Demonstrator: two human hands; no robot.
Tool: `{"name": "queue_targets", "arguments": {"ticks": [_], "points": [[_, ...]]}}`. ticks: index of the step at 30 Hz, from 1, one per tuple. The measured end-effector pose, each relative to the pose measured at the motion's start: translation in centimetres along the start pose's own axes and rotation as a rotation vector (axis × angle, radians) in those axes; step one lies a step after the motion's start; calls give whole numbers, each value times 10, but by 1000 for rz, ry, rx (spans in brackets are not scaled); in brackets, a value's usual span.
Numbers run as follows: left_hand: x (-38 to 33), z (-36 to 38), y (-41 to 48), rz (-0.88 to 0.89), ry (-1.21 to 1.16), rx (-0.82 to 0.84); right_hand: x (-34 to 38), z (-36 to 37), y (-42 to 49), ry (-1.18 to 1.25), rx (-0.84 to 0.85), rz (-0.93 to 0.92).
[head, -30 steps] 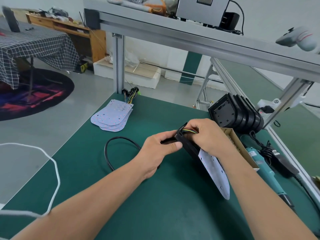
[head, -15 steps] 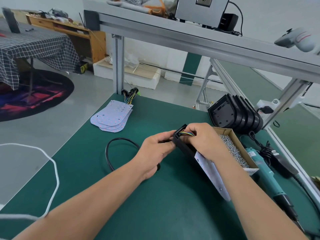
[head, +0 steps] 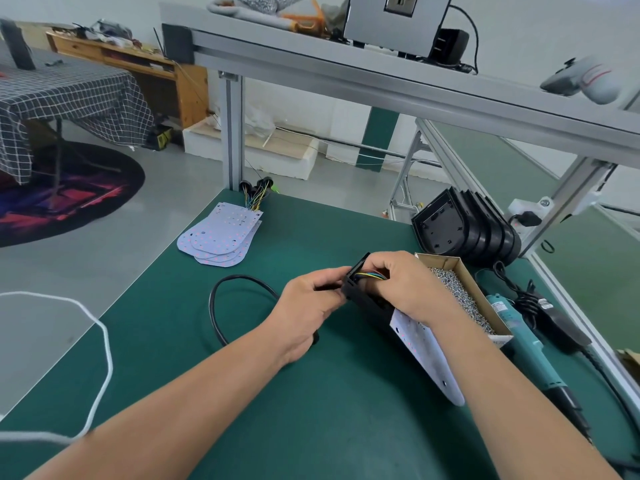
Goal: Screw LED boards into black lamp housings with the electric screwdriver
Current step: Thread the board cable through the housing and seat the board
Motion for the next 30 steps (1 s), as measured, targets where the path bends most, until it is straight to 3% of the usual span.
{"name": "queue_targets", "arguments": {"ticks": [4, 11, 21, 30], "points": [[1, 1, 0, -9, 8, -4, -1, 2, 1, 15, -30, 23], [6, 2, 3, -5, 55, -110, 3, 3, -2, -25, 147, -32], [4, 0, 5, -25, 5, -50, -2, 0, -2, 168, -87, 32], [4, -3, 4, -43, -68, -40, -6, 6, -6, 212, 27, 11]]}}
Point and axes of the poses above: each hand's wrist, its own y-axis towards the middle knuckle, its own z-axis out of the palm, x = y × z, the point moved 2 cm from there along y, towards the middle knuckle, and after that the axes turned 13 degrees about -z, right-handed, at the moved point
